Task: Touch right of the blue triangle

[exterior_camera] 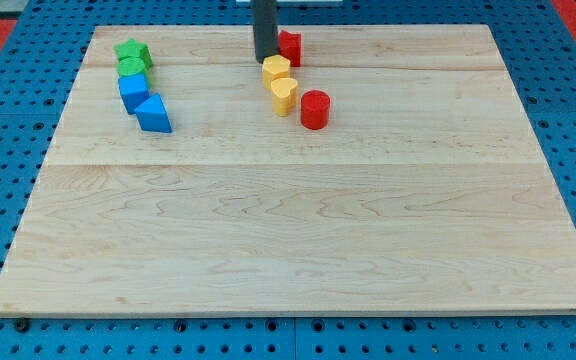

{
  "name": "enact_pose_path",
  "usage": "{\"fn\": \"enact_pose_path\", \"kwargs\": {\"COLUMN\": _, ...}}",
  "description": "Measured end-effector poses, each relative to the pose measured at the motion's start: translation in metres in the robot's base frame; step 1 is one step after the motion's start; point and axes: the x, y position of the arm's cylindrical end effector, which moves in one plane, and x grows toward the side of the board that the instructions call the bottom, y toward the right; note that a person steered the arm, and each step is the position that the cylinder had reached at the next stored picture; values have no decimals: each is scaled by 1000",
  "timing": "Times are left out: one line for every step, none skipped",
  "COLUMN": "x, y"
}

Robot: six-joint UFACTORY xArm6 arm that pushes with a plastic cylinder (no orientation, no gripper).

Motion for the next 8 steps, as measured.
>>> {"fn": "enact_pose_path", "kwargs": {"x": 4, "y": -6}}
{"fn": "enact_pose_path", "kwargs": {"x": 4, "y": -30}}
{"fn": "enact_pose_path", "kwargs": {"x": 9, "y": -73}}
{"fn": "enact_pose_path", "kwargs": {"x": 62, "y": -120}}
{"fn": "enact_pose_path", "kwargs": {"x": 120, "y": -113}}
{"fn": "enact_pose_path", "kwargs": {"x": 165, "y": -103}}
{"fn": "enact_pose_path", "kwargs": {"x": 142, "y": -63}}
{"fn": "enact_pose_path", "kwargs": {"x": 155, "y": 14}}
